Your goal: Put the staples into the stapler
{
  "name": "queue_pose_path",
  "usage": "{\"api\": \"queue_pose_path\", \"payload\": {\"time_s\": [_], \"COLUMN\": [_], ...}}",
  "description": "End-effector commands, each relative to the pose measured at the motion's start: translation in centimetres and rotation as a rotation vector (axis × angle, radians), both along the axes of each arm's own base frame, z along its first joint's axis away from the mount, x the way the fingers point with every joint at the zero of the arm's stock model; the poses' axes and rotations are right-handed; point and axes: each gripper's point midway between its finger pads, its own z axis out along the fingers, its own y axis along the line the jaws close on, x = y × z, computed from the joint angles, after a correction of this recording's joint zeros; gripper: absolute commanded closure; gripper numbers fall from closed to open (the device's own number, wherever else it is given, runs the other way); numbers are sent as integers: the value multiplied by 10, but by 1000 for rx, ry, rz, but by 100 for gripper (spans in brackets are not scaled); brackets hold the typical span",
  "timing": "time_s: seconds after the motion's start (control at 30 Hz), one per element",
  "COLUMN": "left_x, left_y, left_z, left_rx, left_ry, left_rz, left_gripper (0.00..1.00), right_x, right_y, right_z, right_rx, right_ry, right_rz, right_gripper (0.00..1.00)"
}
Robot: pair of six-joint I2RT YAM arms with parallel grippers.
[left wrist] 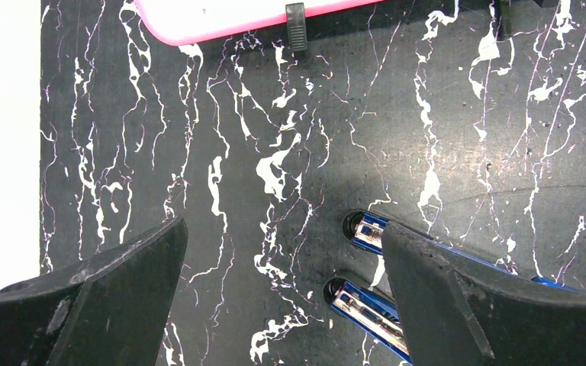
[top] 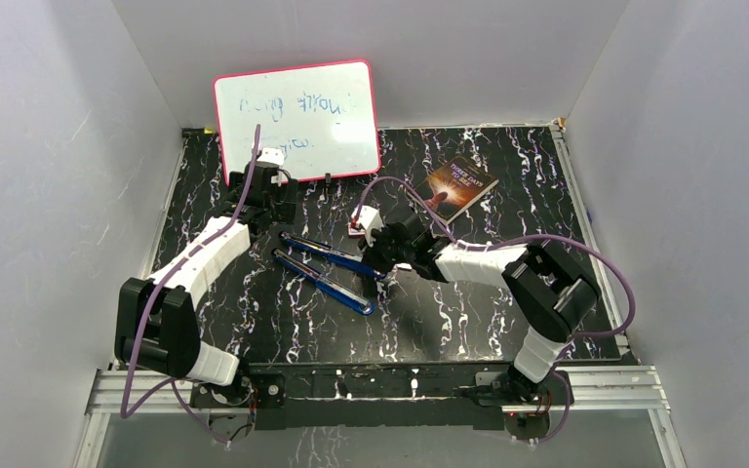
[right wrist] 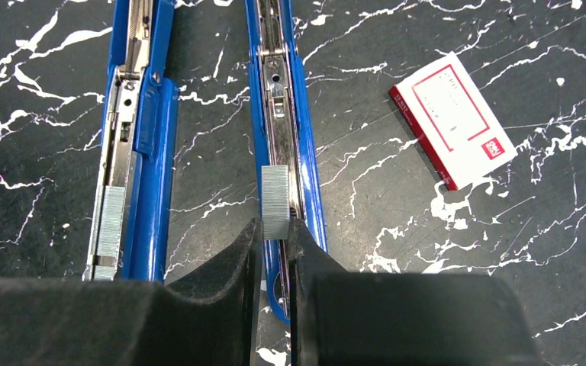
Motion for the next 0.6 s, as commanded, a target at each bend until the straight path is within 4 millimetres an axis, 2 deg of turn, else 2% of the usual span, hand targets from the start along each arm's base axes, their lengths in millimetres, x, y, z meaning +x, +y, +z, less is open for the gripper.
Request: {"api": "queue_pose_path", "payload": {"time_s": [0.0, 0.33, 0.57], "left_x": [4, 4, 4], "left_y": [0, 1, 1], "left_z": [17, 17, 17], "left_rx": [-5, -5, -5], "left_ry": [-35, -36, -37], "left_rz": [-2, 0, -1], "left_gripper": [2, 2, 2], "right_x": [11, 14, 11], "right_y": [8, 6, 10], "right_z": [16, 12, 25], "right_rx": [16, -4, 25], "right_ry": [-33, -26, -32], "right_rz": [8, -7, 15], "right_gripper": [100, 100, 100]}}
